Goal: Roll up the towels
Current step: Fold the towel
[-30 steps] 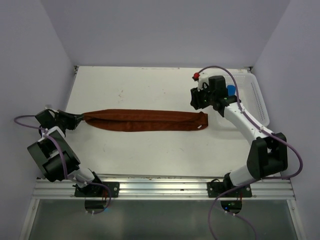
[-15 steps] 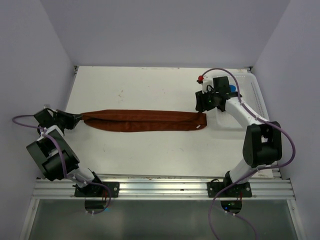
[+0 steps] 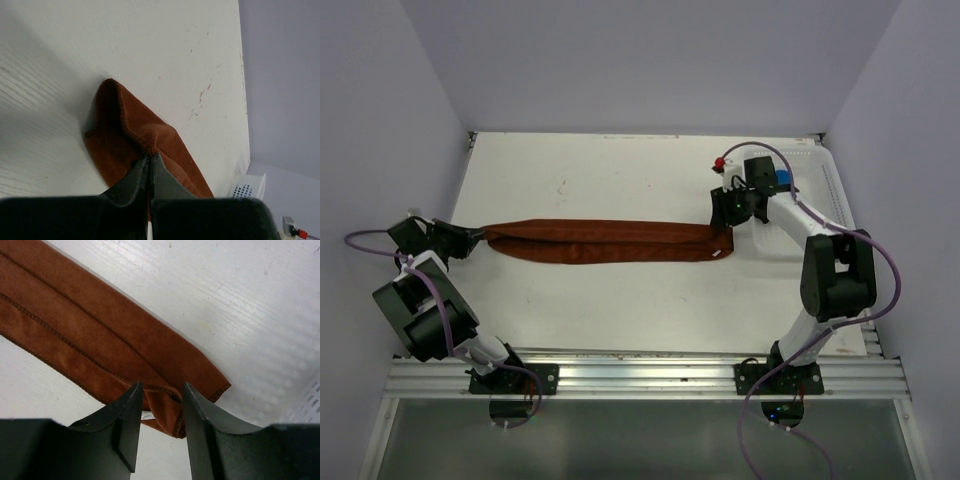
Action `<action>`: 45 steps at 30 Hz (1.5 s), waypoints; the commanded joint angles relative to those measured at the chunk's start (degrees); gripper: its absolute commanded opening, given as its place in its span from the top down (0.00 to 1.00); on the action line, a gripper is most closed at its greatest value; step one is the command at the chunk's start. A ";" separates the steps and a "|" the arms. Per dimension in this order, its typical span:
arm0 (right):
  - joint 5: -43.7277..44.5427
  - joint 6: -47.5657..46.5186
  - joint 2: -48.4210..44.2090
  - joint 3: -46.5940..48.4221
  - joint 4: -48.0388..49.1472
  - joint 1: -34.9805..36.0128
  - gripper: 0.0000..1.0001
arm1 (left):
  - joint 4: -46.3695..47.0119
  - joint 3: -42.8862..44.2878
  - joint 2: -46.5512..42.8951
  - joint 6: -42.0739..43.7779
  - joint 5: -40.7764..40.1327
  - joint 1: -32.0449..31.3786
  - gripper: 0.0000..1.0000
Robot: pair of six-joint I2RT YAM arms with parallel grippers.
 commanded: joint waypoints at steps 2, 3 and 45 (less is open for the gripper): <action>-1.74 -0.75 0.93 1.19 1.24 -0.60 0.65 | 1.74 2.67 -0.05 1.42 -0.43 0.99 1.00; -1.75 -0.66 1.10 1.27 1.24 -0.69 0.69 | 1.74 2.59 -0.31 1.33 -0.43 1.08 1.00; 10.56 4.70 -28.77 -22.10 16.19 0.01 1.00 | 1.21 -0.66 -3.04 -0.78 0.97 1.61 1.00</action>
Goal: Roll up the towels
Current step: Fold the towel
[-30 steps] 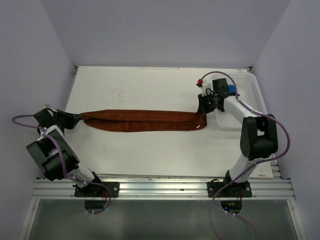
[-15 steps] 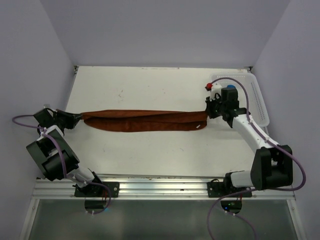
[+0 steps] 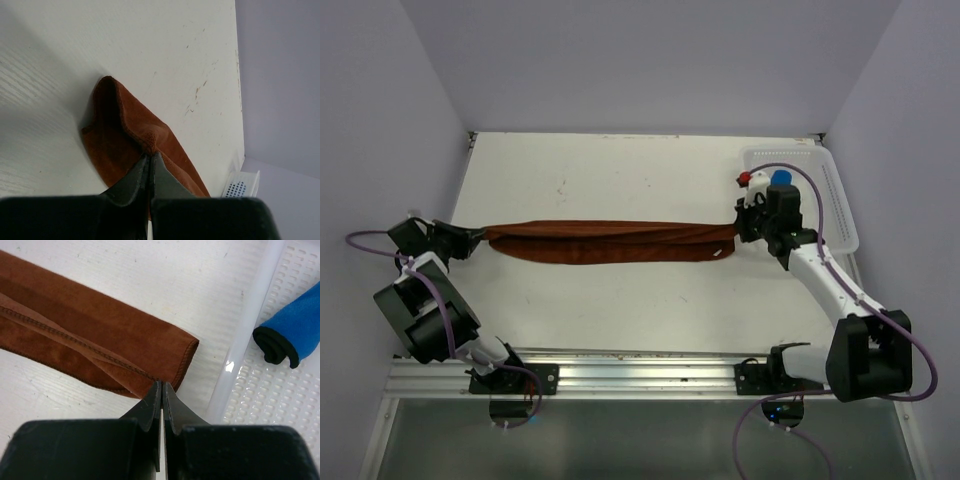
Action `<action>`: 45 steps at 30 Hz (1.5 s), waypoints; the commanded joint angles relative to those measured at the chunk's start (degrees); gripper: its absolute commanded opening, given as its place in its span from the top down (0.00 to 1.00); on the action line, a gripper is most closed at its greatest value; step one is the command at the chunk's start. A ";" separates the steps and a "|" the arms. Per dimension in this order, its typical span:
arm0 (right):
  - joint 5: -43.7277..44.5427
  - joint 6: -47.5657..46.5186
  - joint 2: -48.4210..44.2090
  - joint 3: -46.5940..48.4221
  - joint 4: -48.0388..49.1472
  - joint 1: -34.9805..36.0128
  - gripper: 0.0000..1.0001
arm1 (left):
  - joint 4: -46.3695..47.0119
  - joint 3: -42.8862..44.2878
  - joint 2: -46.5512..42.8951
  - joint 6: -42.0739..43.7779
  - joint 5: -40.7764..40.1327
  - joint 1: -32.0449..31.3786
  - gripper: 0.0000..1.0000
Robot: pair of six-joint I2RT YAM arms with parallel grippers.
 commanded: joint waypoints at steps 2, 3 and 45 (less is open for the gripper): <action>0.26 0.90 -2.44 -1.28 2.39 0.69 1.00 | 0.93 -0.38 -2.45 0.67 -0.12 1.50 1.00; 0.44 0.99 -2.61 -1.45 2.31 0.86 1.00 | 0.93 -0.56 -2.54 0.93 -0.12 1.58 1.00; -7.65 17.42 1.42 6.37 1.33 7.89 0.66 | -4.96 -4.25 -9.39 5.67 -2.93 2.02 0.76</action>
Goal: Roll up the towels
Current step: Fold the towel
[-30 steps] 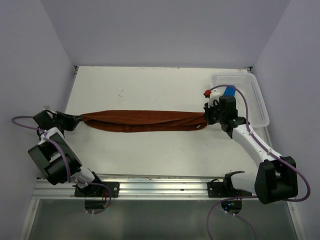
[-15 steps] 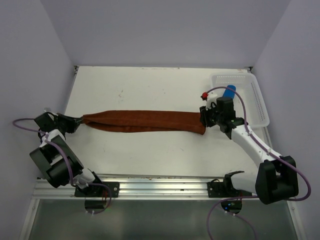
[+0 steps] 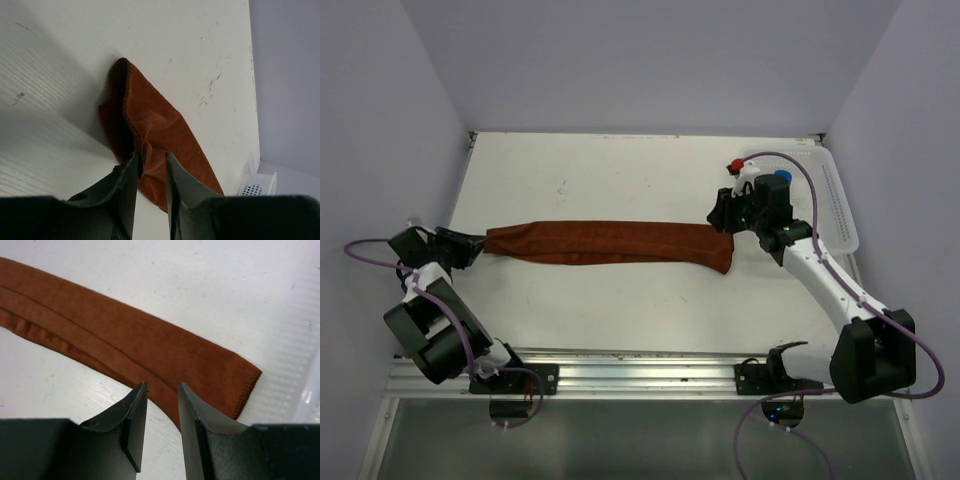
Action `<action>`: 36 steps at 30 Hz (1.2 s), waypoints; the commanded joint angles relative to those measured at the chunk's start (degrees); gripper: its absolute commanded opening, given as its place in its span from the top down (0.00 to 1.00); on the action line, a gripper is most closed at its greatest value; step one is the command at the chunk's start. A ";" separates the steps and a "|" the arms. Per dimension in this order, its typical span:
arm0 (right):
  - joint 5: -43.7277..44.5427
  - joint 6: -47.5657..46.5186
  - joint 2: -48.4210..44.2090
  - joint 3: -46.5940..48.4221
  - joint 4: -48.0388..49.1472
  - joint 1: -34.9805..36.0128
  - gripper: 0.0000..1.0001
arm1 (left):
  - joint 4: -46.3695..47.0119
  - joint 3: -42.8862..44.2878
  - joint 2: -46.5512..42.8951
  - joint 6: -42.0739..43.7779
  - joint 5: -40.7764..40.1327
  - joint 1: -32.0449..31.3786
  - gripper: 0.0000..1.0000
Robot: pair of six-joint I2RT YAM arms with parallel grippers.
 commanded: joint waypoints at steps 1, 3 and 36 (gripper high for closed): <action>-3.08 5.38 2.74 1.56 3.33 3.26 0.66 | -2.07 0.60 -2.01 2.05 -1.18 0.69 0.67; -2.12 5.29 4.40 1.91 3.42 4.67 0.65 | -3.39 1.30 -2.80 3.10 -2.23 0.69 0.60; 26.81 6.34 25.41 18.17 -16.71 6.18 0.52 | -15.00 25.74 6.86 23.23 -25.09 -19.34 0.37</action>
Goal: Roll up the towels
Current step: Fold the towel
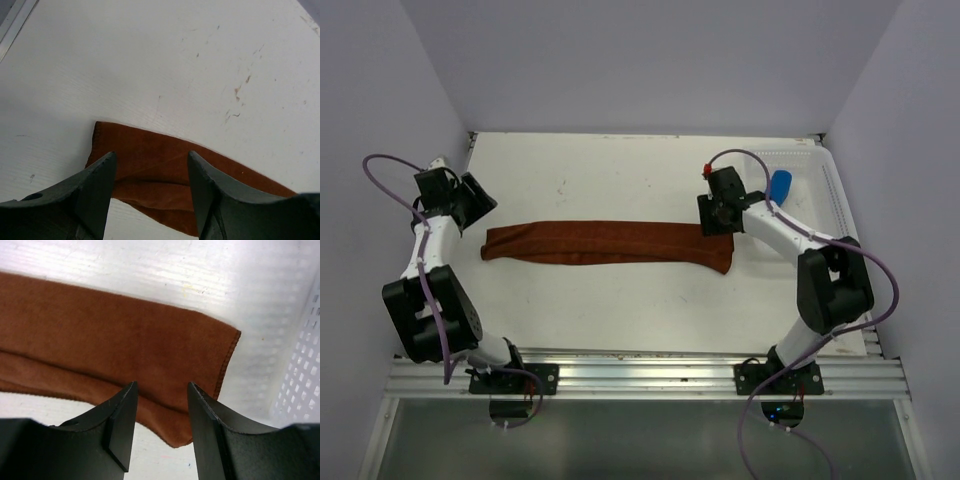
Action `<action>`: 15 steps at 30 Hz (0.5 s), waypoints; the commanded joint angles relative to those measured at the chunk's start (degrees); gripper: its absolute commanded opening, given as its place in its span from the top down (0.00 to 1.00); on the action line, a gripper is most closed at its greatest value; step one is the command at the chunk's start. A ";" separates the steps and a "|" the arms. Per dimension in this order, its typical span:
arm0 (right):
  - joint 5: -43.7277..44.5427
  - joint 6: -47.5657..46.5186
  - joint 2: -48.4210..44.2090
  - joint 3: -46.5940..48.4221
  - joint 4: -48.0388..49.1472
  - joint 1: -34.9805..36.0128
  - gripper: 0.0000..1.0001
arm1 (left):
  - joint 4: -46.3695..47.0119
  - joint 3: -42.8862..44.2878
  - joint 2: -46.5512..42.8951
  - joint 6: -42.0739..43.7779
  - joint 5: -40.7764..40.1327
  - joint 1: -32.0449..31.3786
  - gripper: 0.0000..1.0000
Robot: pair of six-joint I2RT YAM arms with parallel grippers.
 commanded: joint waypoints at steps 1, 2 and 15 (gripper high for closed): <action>3.53 1.05 3.16 4.20 -1.28 -2.04 0.52 | 0.43 3.36 2.54 3.82 -1.33 -0.62 0.37; 3.53 1.32 3.61 5.08 -1.28 -2.92 0.52 | 0.52 3.62 3.59 3.91 -1.16 -0.70 0.37; -0.95 0.88 10.81 10.09 -1.63 -5.74 0.53 | -1.49 1.43 8.87 9.89 -10.70 -7.02 0.40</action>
